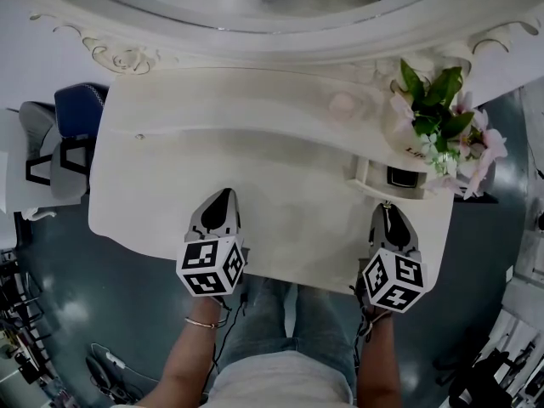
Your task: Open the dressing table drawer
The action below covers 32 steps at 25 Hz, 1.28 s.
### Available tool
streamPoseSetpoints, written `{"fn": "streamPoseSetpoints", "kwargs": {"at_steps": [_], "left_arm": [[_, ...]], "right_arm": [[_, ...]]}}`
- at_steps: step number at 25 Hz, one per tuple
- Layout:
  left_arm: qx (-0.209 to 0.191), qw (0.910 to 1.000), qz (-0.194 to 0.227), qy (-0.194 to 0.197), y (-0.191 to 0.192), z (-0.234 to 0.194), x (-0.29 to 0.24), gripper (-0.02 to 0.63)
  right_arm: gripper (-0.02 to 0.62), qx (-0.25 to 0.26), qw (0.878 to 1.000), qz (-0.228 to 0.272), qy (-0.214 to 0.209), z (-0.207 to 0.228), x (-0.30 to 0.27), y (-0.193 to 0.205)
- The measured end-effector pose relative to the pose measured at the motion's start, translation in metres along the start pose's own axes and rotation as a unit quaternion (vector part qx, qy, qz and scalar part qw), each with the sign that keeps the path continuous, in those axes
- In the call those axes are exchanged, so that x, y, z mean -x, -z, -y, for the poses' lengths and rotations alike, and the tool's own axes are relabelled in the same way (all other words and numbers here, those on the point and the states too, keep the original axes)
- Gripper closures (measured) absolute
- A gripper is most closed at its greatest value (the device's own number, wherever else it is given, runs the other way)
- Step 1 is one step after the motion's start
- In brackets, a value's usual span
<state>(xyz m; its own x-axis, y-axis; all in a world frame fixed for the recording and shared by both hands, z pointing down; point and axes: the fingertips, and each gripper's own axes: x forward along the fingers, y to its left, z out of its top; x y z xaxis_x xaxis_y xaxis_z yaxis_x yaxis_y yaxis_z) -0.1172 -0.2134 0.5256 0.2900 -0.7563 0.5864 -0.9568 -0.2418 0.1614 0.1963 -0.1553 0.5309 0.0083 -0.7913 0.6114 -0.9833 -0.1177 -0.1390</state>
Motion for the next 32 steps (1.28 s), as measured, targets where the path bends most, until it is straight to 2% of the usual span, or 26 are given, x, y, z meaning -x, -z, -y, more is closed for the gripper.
{"fn": "streamPoseSetpoints", "kwargs": {"at_steps": [32], "left_arm": [[-0.002, 1.0000, 0.001, 0.002, 0.0005, 0.0037, 0.0019, 0.586]], "right_arm": [[0.483, 0.004, 1.000, 0.001, 0.007, 0.0003, -0.0008, 0.0059]]}}
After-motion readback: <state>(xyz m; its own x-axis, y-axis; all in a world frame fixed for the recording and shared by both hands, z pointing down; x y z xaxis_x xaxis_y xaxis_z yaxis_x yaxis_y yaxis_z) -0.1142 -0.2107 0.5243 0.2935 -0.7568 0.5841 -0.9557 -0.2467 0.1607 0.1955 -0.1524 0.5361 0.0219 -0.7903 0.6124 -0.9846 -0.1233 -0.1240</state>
